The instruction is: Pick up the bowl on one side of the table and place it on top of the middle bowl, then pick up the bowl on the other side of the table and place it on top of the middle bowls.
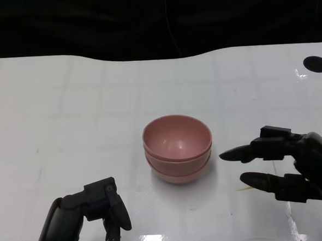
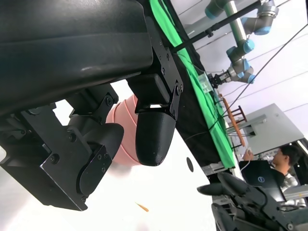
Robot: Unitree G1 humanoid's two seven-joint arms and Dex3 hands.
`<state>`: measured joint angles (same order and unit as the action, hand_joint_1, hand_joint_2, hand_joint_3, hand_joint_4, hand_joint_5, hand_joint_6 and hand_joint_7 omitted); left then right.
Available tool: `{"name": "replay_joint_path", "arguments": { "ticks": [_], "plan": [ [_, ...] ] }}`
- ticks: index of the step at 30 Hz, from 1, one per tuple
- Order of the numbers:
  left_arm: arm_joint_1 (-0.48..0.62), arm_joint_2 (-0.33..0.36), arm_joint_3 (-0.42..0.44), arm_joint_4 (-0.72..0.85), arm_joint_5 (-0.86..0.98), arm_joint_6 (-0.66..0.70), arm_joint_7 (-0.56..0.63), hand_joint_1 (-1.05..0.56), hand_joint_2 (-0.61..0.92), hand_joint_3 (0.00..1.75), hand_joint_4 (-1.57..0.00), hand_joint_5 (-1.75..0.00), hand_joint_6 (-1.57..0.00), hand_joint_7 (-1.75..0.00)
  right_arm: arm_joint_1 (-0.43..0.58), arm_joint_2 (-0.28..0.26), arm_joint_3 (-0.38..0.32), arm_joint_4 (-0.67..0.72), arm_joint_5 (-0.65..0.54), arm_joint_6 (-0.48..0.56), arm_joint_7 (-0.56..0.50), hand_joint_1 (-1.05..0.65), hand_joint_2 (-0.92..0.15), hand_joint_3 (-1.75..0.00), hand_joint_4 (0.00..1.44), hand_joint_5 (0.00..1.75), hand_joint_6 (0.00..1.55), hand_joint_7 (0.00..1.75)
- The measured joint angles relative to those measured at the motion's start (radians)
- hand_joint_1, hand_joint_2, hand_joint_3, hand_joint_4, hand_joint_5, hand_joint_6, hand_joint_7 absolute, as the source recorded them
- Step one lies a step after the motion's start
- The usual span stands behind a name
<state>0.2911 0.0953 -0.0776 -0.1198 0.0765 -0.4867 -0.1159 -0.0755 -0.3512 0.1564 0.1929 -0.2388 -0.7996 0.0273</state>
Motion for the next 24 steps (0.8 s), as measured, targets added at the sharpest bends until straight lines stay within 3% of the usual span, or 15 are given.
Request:
{"name": "replay_joint_path", "arguments": {
  "ticks": [1,7,12,14,17,24],
  "plan": [
    [0.001,0.000,0.000,0.000,0.000,-0.001,0.000,0.03,0.26,1.64,-0.95,-1.75,-0.87,-1.52,0.014,0.002,0.000,-0.014,0.029,-0.005,0.014,0.01,-0.42,-1.08,0.73,1.30,0.82,0.80],
    [0.003,0.004,0.006,0.000,-0.003,-0.001,0.000,0.04,0.26,1.63,-0.93,-1.75,-0.87,-1.52,0.090,0.032,-0.002,-0.075,0.120,0.004,0.064,0.12,-0.32,-1.32,0.79,1.39,0.87,1.01],
    [0.002,0.006,0.009,0.000,-0.005,-0.001,-0.001,0.05,0.26,1.63,-0.93,-1.75,-0.87,-1.52,0.107,0.057,-0.008,-0.098,0.134,0.013,0.082,0.13,-0.30,-1.36,0.80,1.40,0.86,1.05],
    [0.005,0.006,0.010,0.000,-0.012,-0.001,-0.002,0.06,0.26,1.64,-0.93,-1.74,-0.88,-1.51,0.107,0.062,-0.008,-0.099,0.136,0.020,0.093,0.15,-0.24,-1.56,0.92,1.55,0.94,1.14],
    [0.007,0.006,0.014,0.000,-0.029,-0.001,-0.002,0.05,0.26,1.65,-0.93,-1.73,-0.88,-1.51,0.110,0.064,-0.004,-0.087,0.136,0.041,0.120,0.17,-0.13,-1.71,1.01,1.68,0.97,1.30],
    [0.004,0.011,0.016,0.004,-0.039,-0.003,-0.005,0.06,0.25,1.66,-0.93,-1.72,-0.88,-1.51,0.111,0.068,-0.004,-0.075,0.158,0.061,0.174,0.15,-0.09,-1.75,1.03,1.75,0.91,1.56]
  ]
}}
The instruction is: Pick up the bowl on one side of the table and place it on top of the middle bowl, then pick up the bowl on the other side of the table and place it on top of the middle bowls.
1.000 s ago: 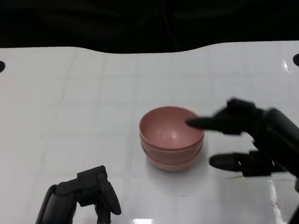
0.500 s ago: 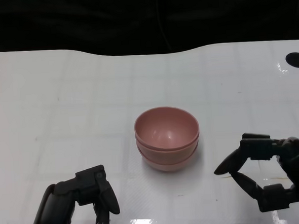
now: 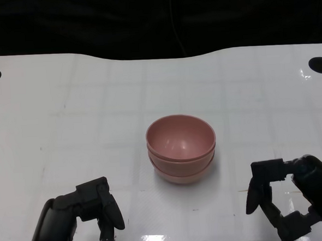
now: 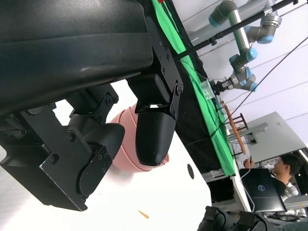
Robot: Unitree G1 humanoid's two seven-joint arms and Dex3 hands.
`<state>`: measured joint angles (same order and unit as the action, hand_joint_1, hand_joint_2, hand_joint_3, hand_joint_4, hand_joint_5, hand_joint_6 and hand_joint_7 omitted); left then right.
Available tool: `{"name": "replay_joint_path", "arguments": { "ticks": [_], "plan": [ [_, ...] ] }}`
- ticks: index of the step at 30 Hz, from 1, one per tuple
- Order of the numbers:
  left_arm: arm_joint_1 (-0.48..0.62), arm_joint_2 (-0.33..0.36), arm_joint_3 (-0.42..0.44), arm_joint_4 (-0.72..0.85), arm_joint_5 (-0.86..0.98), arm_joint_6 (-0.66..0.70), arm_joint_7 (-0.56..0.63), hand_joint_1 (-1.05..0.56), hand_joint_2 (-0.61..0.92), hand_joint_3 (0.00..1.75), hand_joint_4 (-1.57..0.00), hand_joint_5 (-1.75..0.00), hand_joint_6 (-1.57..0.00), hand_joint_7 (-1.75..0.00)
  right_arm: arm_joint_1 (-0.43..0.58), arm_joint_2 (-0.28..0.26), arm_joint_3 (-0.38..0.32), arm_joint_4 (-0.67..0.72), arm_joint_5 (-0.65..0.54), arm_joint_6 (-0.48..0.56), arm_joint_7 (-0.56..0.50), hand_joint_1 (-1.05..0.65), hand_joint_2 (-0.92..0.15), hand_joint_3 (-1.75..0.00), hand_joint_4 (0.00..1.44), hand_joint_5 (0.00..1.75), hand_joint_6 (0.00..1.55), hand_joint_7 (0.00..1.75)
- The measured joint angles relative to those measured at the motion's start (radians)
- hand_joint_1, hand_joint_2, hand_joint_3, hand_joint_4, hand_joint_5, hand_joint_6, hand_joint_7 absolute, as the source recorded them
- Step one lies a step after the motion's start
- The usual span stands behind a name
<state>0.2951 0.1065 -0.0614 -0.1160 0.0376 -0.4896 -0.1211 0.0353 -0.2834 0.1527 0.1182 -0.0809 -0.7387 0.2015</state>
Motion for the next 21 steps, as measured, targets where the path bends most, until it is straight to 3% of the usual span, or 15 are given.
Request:
{"name": "replay_joint_path", "arguments": {
  "ticks": [9,21],
  "plan": [
    [-0.006,0.001,0.009,0.028,-0.001,-0.010,-0.001,0.06,0.25,1.66,-0.95,-1.72,-0.89,-1.50,0.000,-0.003,-0.001,0.000,0.023,0.045,0.073,0.15,-0.07,-1.75,1.03,1.74,0.90,1.58],
    [-0.010,0.000,0.019,0.049,0.013,-0.024,0.000,0.04,0.25,1.63,-0.96,-1.69,-0.89,-1.50,-0.011,-0.002,-0.016,0.022,0.014,0.049,0.080,0.21,-0.05,-1.75,1.04,1.74,0.90,1.55]
  ]
}}
